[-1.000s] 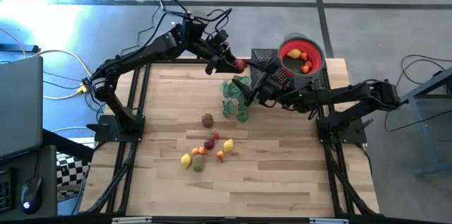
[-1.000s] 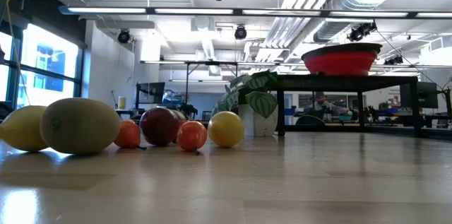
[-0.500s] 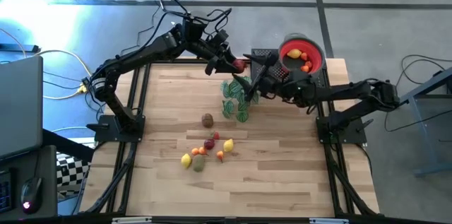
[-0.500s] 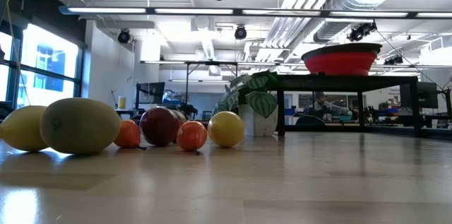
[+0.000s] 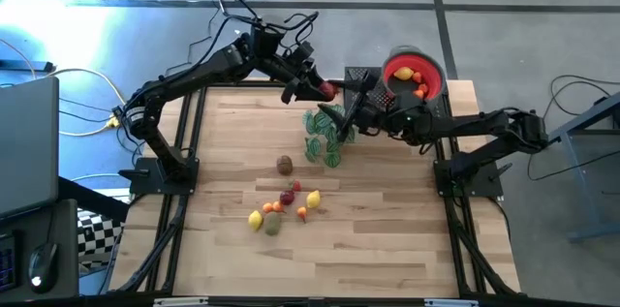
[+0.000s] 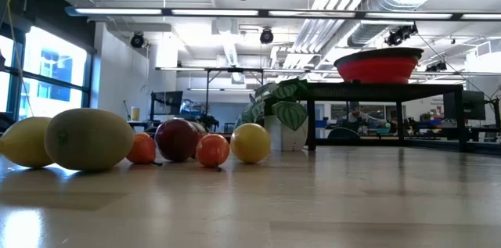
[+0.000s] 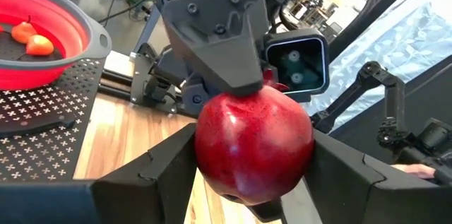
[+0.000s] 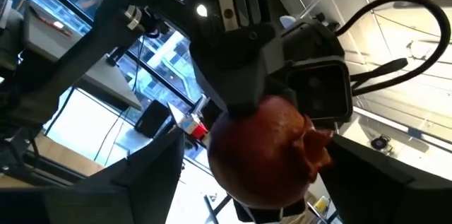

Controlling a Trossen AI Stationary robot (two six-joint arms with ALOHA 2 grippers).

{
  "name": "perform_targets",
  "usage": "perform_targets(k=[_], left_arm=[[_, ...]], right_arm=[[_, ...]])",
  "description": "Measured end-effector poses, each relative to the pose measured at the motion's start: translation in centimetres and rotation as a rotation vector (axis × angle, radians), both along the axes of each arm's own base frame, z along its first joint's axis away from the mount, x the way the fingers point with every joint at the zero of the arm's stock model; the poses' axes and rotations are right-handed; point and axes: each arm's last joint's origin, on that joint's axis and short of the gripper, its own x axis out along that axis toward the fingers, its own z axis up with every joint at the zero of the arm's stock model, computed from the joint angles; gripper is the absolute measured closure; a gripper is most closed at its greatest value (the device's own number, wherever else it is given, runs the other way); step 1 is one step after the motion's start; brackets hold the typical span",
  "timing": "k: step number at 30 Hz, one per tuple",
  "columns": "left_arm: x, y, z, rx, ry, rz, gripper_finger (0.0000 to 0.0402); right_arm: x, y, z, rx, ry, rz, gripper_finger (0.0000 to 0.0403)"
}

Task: Pick & Place Fruit
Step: Put the pomegranate into the red colander

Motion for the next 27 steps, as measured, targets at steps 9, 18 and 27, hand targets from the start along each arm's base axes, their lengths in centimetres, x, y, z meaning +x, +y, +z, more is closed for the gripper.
perform_targets(k=[9,18,27], left_arm=[[-0.01,0.01,-0.01,-0.001,0.001,0.000,0.0178],[-0.09,-0.03,-0.28,0.012,0.020,-0.001,0.0178],[-0.10,-0.03,-0.26,0.012,0.020,-0.001,0.0178]], right_arm=[[-0.01,-0.01,0.02,-0.001,-0.001,0.000,0.0154],[0.00,0.01,-0.03,-0.001,0.003,0.001,0.0177],[0.00,0.03,-0.02,-0.001,0.003,0.002,0.0178]])
